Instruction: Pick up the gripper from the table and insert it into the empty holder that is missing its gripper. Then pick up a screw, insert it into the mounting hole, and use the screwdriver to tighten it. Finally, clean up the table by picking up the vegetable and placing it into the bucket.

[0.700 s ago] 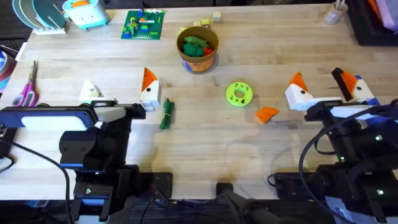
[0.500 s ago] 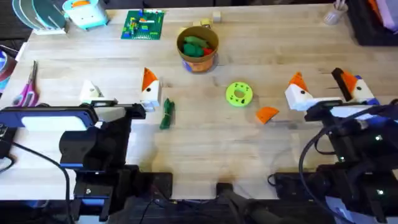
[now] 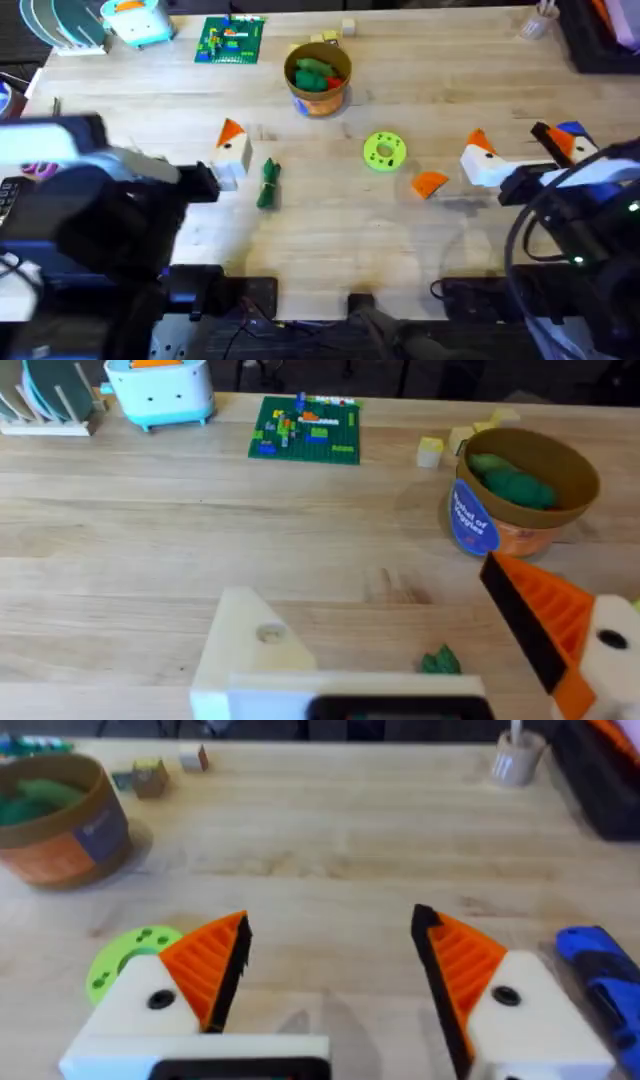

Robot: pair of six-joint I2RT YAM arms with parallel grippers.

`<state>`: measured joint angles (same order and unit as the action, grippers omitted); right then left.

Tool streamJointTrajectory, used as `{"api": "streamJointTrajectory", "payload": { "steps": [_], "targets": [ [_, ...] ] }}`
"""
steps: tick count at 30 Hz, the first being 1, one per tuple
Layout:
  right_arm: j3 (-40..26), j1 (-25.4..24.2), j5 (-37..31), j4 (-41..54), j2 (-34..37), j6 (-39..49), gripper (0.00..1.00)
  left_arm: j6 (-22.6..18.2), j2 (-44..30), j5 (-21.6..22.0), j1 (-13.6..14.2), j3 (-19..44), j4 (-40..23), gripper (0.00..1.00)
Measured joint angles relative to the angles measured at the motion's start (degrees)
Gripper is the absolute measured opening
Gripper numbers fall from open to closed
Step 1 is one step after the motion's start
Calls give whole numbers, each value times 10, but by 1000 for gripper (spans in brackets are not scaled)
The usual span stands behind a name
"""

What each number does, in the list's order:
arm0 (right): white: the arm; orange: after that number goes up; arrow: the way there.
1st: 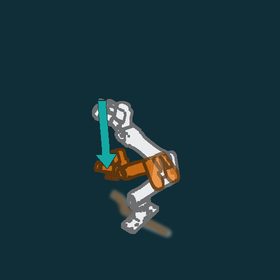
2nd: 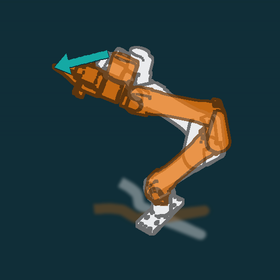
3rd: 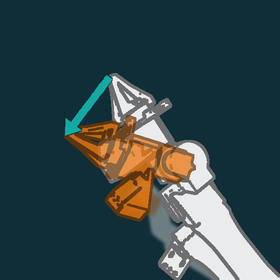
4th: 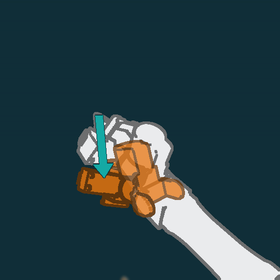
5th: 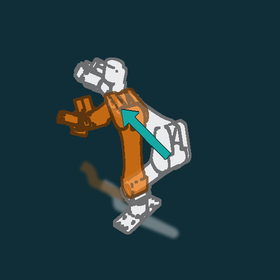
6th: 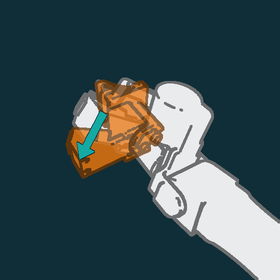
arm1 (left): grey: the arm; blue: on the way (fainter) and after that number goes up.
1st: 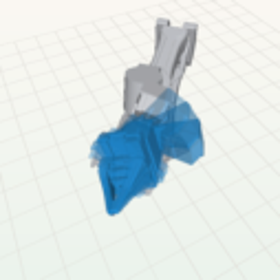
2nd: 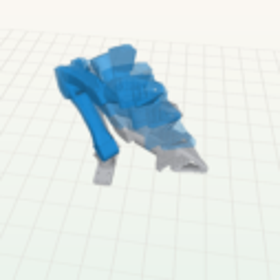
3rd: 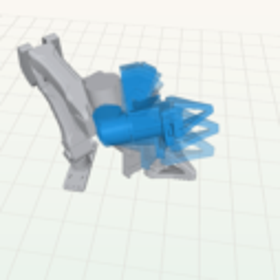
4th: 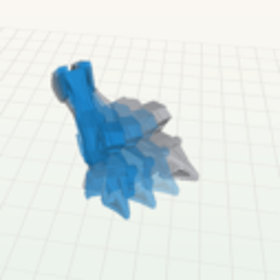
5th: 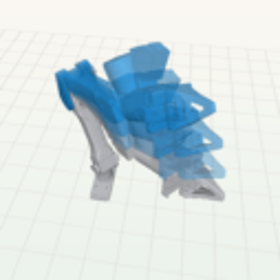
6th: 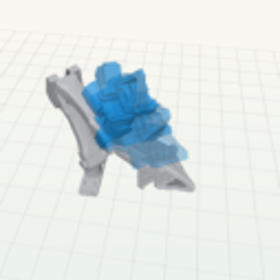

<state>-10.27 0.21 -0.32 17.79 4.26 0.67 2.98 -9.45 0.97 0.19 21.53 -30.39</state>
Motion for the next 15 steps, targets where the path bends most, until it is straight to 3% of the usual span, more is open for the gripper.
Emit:
{"api": "streamJointTrajectory", "payload": {
  "steps": [7,11,15],
  "targets": [
    [-165,0,0,127,125,16,991,-27,-212,-23,0,227,-200,991],
    [-223,0,0,139,195,43,991,-36,-326,-43,0,299,-257,991],
    [-245,0,0,139,239,73,991,-24,-395,-58,0,324,-293,992]
  ]
}}
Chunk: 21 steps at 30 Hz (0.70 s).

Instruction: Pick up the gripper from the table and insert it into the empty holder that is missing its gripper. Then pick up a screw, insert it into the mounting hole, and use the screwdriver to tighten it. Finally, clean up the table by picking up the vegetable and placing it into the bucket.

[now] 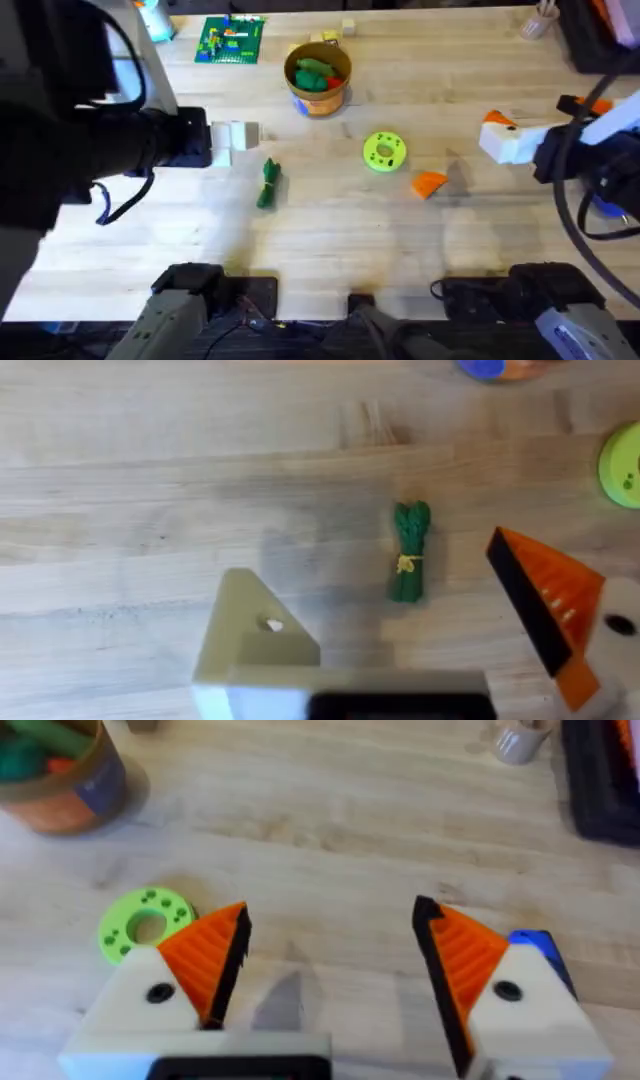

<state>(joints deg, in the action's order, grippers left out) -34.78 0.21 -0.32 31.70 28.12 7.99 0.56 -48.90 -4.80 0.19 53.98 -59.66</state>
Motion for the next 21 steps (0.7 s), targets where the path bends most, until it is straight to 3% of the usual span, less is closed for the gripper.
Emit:
{"api": "streamJointTrajectory", "payload": {
  "steps": [1,2,7,8,9,10,11,16,21],
  "targets": [
    [-1,0,0,0,5,5,992,1,-12,-4,0,1,-9,990],
    [-1,0,0,2,9,10,991,3,-24,-10,0,1,-18,920],
    [-1,0,0,3,10,20,991,-13,-67,-44,0,1,-24,160],
    [-1,0,0,3,10,21,991,-19,-72,-48,2,1,-23,39],
    [-1,0,0,3,10,23,991,-23,-73,-51,4,1,-21,16],
    [-1,0,0,3,10,24,991,-28,-73,-56,8,1,-18,33],
    [-1,0,0,3,10,24,992,-34,-71,-60,14,1,-12,158],
    [-1,0,0,5,10,26,991,-42,-36,-98,66,1,39,940],
    [-1,0,0,5,10,26,991,-47,22,-142,120,1,147,992]
  ]
}}
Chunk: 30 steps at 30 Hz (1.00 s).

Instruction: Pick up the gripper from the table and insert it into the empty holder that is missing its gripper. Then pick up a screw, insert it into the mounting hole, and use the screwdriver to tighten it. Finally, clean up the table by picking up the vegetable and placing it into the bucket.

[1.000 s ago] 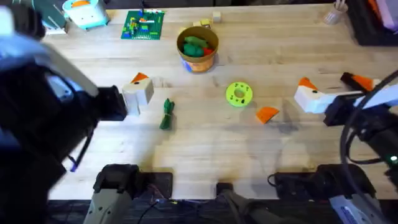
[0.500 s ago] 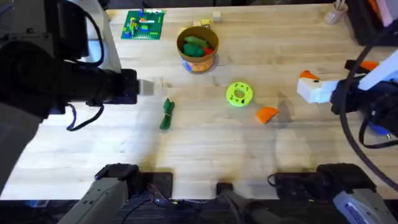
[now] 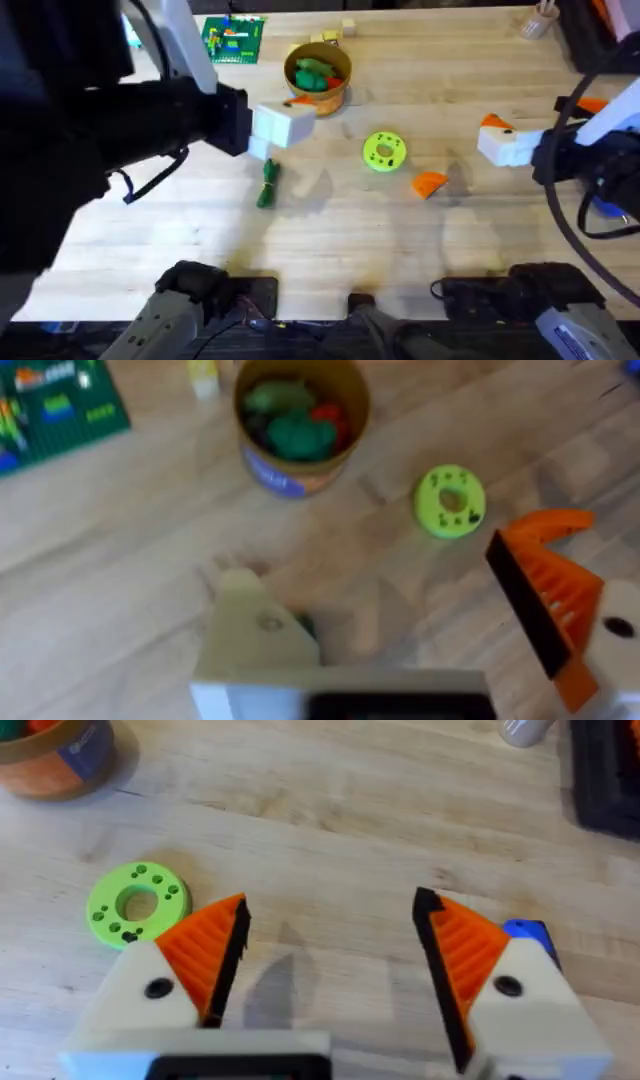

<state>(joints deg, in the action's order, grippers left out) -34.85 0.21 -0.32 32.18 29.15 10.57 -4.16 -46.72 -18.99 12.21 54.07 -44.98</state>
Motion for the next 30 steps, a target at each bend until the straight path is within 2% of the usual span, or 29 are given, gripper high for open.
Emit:
{"api": "streamJointTrajectory", "payload": {
  "steps": [3,6,8,17,23,27,30],
  "targets": [
    [0,0,0,0,0,0,991,-1,25,-15,19,0,72,992],
    [0,0,0,0,0,0,991,2,36,-33,25,1,136,992],
    [0,0,0,0,0,0,991,2,36,-42,26,3,154,992],
    [0,0,0,0,0,0,991,3,35,-53,27,3,71,992],
    [0,0,0,0,0,0,992,-16,38,-52,28,-3,100,992],
    [0,0,0,0,0,0,991,-29,80,-52,29,-61,166,991],
    [0,0,0,0,0,0,990,-33,147,-52,29,-141,221,991]
  ]
}}
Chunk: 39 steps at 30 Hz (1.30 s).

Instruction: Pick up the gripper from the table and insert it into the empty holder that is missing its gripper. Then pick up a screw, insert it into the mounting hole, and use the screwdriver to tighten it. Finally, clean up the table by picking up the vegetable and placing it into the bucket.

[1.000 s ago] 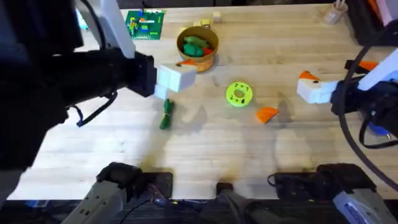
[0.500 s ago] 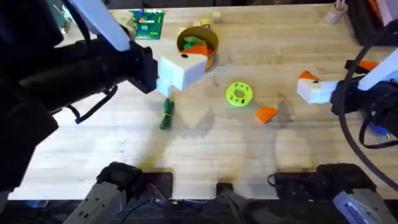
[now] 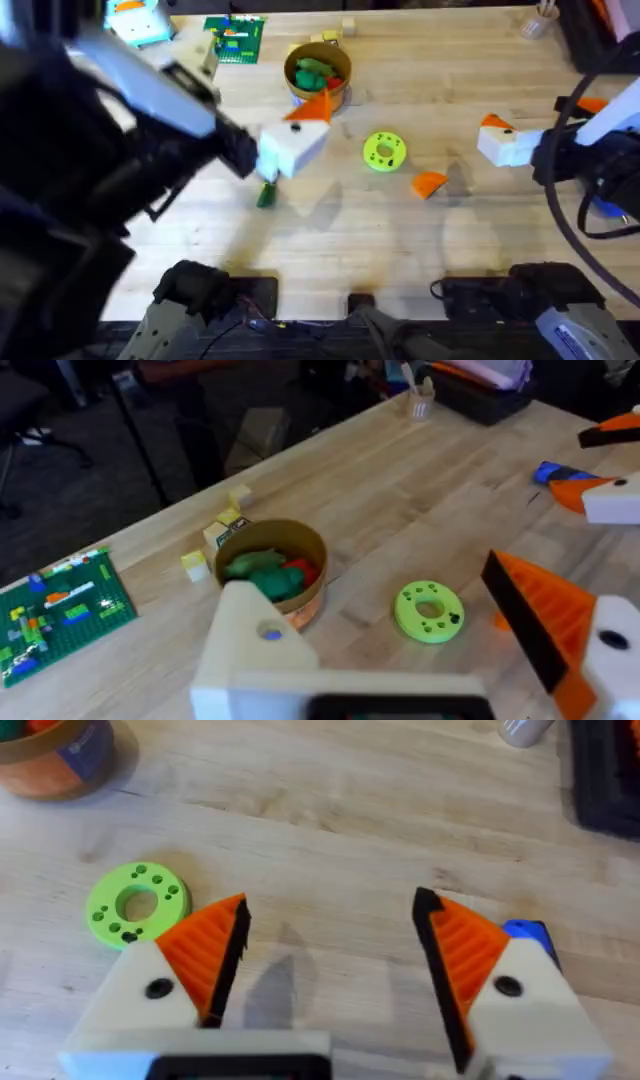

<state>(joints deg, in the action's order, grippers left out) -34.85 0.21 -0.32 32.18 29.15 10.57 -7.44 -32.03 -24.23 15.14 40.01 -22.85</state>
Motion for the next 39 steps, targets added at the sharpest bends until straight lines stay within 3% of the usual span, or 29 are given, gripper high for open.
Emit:
{"api": "streamJointTrajectory", "payload": {
  "steps": [11,20,26,39],
  "targets": [
    [0,0,0,0,0,0,992,6,213,-19,1,-235,108,991],
    [0,0,0,0,0,0,991,44,305,-50,1,-344,154,991],
    [0,0,0,0,0,0,992,66,316,-60,5,-380,164,992],
    [0,0,0,0,0,0,991,75,317,-64,5,-380,165,991]
  ]
}}
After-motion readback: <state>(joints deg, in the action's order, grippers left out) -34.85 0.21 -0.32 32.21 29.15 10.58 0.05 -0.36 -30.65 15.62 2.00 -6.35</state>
